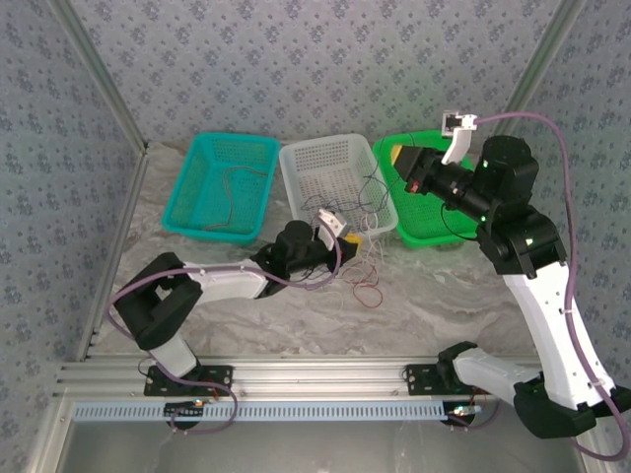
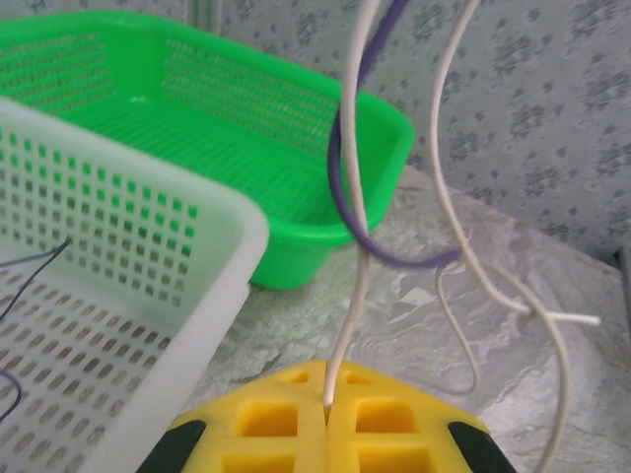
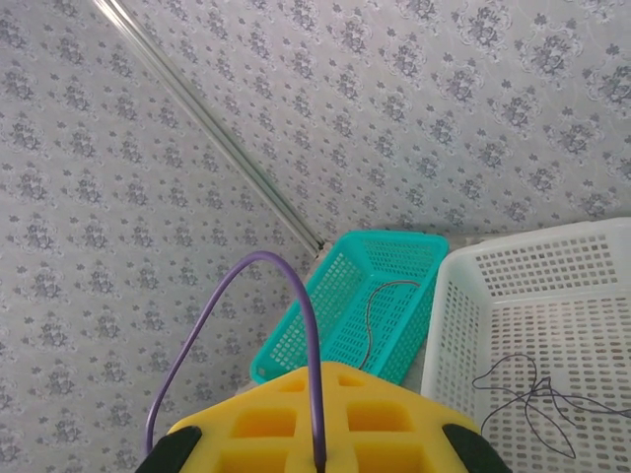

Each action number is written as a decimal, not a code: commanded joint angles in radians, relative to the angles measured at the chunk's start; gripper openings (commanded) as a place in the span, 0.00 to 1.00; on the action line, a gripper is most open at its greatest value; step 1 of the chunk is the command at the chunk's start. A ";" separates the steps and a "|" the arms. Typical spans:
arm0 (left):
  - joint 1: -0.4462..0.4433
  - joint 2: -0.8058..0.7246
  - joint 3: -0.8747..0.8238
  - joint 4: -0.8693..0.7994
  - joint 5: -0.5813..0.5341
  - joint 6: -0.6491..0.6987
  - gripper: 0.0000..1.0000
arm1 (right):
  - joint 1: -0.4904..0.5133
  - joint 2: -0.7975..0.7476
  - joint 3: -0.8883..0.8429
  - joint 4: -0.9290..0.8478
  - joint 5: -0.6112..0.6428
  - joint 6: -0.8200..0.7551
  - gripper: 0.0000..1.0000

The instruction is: Untangle the cables

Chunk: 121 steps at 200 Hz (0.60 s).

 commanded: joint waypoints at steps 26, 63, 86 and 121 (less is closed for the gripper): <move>0.003 0.036 -0.025 -0.122 -0.111 -0.038 0.00 | -0.058 0.018 0.135 -0.049 -0.013 -0.039 0.00; 0.003 0.061 -0.050 -0.198 -0.174 -0.046 0.00 | -0.086 0.049 0.233 -0.064 -0.021 -0.052 0.00; 0.002 0.060 -0.061 -0.203 -0.176 -0.049 0.00 | -0.091 0.074 0.265 -0.066 -0.036 -0.050 0.00; 0.001 0.037 -0.067 -0.196 -0.172 -0.047 0.00 | -0.093 0.101 0.227 -0.021 -0.051 -0.047 0.00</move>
